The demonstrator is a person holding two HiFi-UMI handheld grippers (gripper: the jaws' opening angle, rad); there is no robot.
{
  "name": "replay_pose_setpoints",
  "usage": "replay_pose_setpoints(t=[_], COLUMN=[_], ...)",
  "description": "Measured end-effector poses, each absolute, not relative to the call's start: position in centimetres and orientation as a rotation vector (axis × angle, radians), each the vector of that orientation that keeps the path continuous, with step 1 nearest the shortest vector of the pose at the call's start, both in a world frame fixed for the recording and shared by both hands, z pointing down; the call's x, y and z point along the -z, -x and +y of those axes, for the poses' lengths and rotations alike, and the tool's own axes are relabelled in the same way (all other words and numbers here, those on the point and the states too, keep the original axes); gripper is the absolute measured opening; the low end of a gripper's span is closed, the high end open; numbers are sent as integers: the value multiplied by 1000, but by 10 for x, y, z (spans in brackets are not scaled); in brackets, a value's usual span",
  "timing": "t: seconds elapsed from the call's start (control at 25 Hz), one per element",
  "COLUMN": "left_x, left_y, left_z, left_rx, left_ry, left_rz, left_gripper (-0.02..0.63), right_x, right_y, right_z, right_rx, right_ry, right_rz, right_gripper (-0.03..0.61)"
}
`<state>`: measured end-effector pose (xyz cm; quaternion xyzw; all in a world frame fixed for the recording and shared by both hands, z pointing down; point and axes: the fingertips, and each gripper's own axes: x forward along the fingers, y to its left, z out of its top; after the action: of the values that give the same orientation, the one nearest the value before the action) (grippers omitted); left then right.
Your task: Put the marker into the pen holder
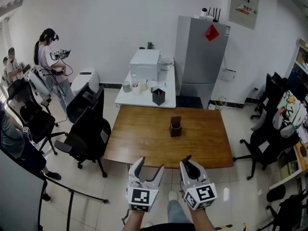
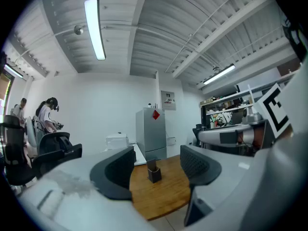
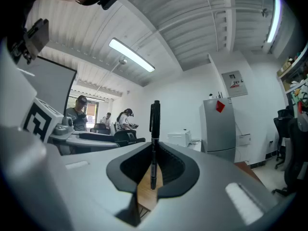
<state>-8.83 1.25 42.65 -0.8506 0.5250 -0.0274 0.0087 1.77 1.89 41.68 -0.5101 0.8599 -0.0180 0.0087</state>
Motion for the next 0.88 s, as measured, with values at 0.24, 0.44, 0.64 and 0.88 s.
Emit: replay_pose_setpoints(t=[0.24,0.44,0.64,0.88], left_x=[-407,-395,-404,-414], left_y=[56,22,3,-5], left_z=[-82,-146,-186,-223], left_rx=[108,119,152,259], left_ry=[2619,2586,2600,2630], left_rz=[1642,1657,1697,1672], left_gripper=[304,301,299,290], right_x=[-396,-378,-380,-393], right_y=[-46,-79,-101,-105], right_z=[-72,-142,-186,-219], right_rx=[14,-21,-181,-15], right_ry=[1547,1493,1552,1504], right_rz=[2697,2697,2767,2776], right_gripper=[40,40,40,40])
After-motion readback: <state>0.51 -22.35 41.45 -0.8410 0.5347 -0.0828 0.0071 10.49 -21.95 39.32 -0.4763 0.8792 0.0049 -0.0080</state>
